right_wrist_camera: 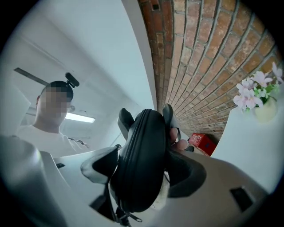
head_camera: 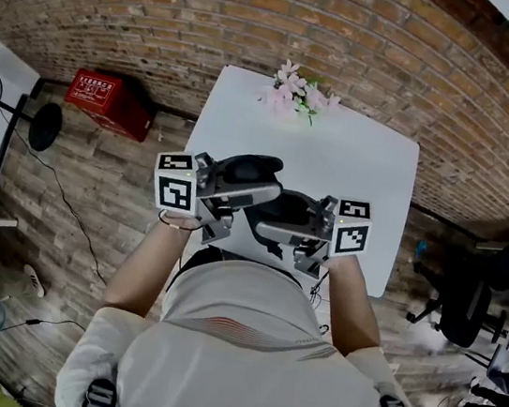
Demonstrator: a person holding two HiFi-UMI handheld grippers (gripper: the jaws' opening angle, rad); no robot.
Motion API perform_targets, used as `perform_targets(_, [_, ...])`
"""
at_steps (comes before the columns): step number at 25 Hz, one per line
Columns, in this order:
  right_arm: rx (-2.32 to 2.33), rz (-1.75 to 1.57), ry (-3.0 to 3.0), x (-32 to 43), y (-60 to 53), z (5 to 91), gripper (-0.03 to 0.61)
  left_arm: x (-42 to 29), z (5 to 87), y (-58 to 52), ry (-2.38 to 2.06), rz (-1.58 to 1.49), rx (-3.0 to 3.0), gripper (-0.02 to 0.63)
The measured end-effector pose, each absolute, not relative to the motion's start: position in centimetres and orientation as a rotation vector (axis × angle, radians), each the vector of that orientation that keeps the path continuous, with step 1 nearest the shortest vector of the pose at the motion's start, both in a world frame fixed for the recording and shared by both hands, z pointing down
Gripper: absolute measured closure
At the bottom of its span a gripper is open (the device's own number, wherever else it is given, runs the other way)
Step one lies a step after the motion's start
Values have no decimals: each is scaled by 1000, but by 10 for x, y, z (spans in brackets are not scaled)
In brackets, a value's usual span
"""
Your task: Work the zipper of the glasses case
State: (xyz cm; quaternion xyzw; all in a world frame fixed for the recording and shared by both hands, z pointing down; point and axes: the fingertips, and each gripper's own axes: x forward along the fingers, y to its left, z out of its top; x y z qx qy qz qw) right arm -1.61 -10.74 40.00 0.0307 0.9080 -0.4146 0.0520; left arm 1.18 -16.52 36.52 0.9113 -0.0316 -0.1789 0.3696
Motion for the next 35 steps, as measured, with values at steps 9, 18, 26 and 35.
perform_targets(9, [-57,-1184,2761,5,-122,400,170,-17,362,-177,-134,-556,2303,339])
perform_targets(18, [-533,-812,2784,51,-160,375,301,-62,342,-196,-164,-844,2159,341])
perform_targets(26, [-726,-332,2990,43,-146,369,422,-81,320,-206,-84,-1038,1971,345])
perform_targets(35, [-776,27,3001,8,-123,345,421,-93,316,-228,-178,-1159,1849,347])
